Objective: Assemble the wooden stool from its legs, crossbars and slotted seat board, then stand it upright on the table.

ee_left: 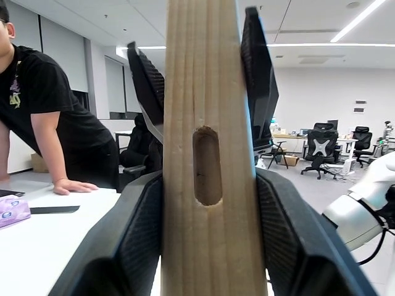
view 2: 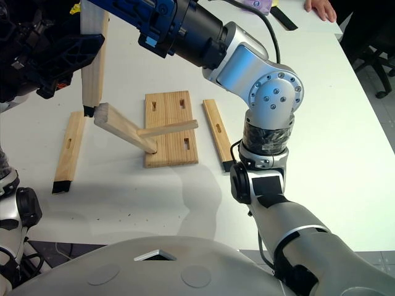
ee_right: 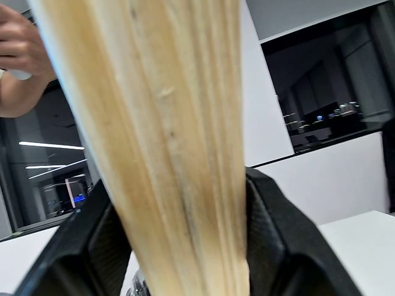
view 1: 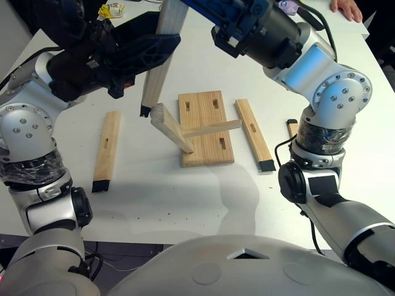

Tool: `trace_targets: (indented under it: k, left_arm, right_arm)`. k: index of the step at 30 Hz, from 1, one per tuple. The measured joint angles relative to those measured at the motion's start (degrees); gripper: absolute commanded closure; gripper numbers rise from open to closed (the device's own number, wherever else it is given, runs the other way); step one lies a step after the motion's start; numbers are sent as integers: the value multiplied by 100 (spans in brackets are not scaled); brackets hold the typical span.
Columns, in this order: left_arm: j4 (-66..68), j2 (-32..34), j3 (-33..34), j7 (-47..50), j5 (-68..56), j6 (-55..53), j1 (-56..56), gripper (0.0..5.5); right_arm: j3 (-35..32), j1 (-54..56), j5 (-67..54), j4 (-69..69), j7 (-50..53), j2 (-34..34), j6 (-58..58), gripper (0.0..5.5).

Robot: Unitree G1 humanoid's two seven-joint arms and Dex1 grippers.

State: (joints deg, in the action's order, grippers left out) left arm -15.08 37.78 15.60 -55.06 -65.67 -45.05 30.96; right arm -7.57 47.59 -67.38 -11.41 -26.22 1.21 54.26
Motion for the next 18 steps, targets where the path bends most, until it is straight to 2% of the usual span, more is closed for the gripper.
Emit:
trace_targets:
  k: [9, 18]
  left_arm:
    - [107, 62, -87, 94, 107, -59, 119, 179]
    - [119, 242, 67, 122, 282, 116, 159, 174]
  right_arm:
    - [29, -9, -151, 45, 186, 46, 21, 328]
    - [25, -7, -182, 137, 273, 113, -120, 341]
